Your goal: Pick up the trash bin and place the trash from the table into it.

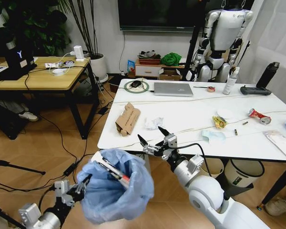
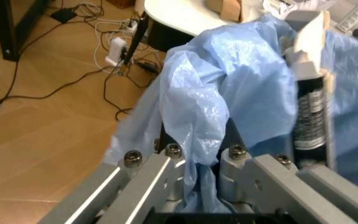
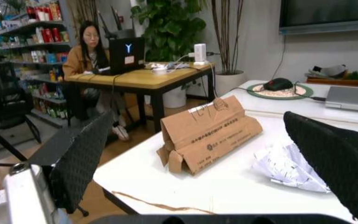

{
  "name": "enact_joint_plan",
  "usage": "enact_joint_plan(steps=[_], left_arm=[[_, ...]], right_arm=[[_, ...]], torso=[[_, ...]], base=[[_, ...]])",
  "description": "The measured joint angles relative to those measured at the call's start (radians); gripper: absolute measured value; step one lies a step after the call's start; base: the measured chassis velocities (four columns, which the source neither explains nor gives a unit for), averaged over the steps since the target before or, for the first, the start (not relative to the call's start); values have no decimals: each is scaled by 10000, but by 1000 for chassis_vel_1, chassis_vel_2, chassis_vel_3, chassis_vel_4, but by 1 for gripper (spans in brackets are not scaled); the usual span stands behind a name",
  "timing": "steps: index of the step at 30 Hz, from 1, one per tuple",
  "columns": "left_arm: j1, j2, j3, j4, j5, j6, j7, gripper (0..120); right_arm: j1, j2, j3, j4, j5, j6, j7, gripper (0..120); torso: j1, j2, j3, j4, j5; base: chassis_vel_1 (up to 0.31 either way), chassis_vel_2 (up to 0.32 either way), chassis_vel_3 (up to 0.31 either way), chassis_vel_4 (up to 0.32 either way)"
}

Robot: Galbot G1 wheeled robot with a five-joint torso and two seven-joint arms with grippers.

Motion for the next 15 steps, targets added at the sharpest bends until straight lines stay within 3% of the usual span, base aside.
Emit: enact_joint_plan(steps=[10,15], left_arm=[[-32,-75,16,55,28,-2,36,1],[33,-111,-103,16,38,-2,41,1]], right_arm=[[331,288,-237,-238,-62,-158,308,100],[1319,1163,-955,-537,135,-1515,1793,100]], torso=[[0,0,0,-1,-1],[0,0,0,-1,-3]], base=[[0,0,0,0],[0,0,0,0]])
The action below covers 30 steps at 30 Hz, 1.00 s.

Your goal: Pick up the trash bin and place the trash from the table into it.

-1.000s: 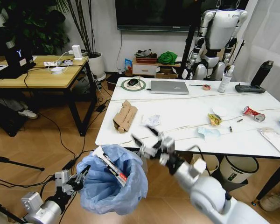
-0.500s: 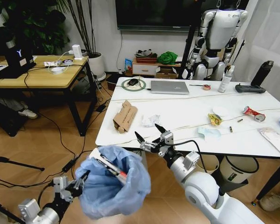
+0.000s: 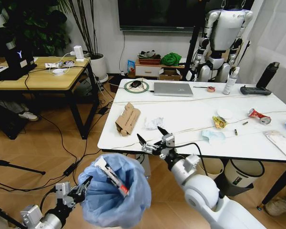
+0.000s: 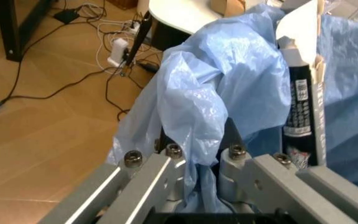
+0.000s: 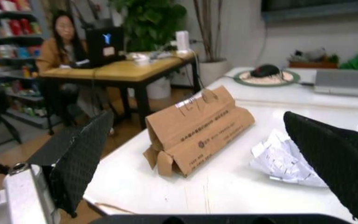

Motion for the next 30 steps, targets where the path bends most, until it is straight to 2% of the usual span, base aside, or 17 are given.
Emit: enact_joint_plan(steps=[2,3,8,10,15,25,30], left_arm=[[64,-51,-47,-62,16,0,5,1],[64,-51,-47,-62,16,0,5,1],[259,-116,-278,-75,94,-27,91,1],[291,-120,-317,-76,94,-32,102,1],[405,-128,-523,-103,90,-60,129,1],[380,-227,-544,-85,138,-63,130,1],[388,-304,-560,-107,191,-65,139,1]], right_arm=[[526,593,-221,-186,311,-968,861,100],[526,593,-221,-186,311,-968,861,100],[1808,1484,-757,-947,586,-2359,2137,100],[1974,1549,-831,-1033,578,-2449,2210,100],[3242,2257,-1310,-1658,889,-3508,2534,100],[4070,3156,-2026,-2713,840,-4258,3056,100],[4358,3812,-2189,-3605,337,-4784,3148,100]], torso=[[0,0,0,3,2],[0,0,0,3,2],[0,0,1,2,0],[0,-1,0,2,-1],[0,0,0,2,-1],[0,0,0,2,1],[0,-1,-1,0,1]], base=[[0,0,0,0],[0,0,0,0],[0,0,0,0],[0,0,0,0],[0,0,0,0],[0,0,0,0],[0,0,0,0]])
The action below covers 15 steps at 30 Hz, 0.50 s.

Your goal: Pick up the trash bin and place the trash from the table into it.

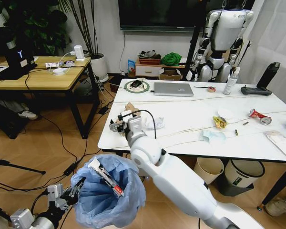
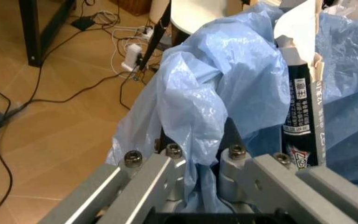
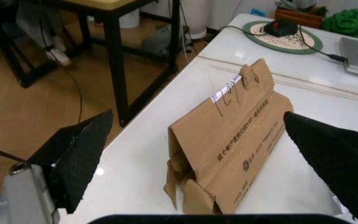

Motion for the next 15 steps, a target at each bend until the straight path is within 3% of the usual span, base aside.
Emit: enact_joint_plan(steps=[7,15], left_arm=[[-1,-72,-27,-30,81,-12,12,1],[0,-131,-32,-55,124,-21,22,1]], right_arm=[[280,858,-210,-1615,-743,-93,167,100],[455,1125,-5,-2713,-1263,354,-159,98]], torso=[[0,0,0,1,0],[0,0,0,0,1]], base=[[0,0,0,0],[0,0,0,0]])
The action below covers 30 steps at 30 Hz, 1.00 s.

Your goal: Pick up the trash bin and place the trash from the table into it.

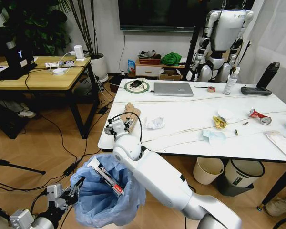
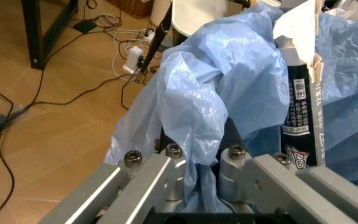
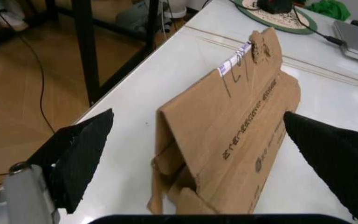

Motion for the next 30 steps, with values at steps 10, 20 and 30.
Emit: enact_joint_plan(steps=[10,20,30], left_arm=[[-9,16,-31,0,8,-11,5,1],[-37,30,-41,17,8,-13,9,1],[-125,81,18,114,7,-22,25,1]], right_arm=[[-10,-23,85,-246,-320,296,-343,67],[-12,-112,76,-164,-271,319,-358,29],[-138,-496,127,-41,-178,290,-344,0]], torso=[[0,0,0,0,0],[0,0,0,1,1],[-1,0,0,0,2]], base=[[0,0,0,0],[0,0,0,0],[0,0,0,0]])
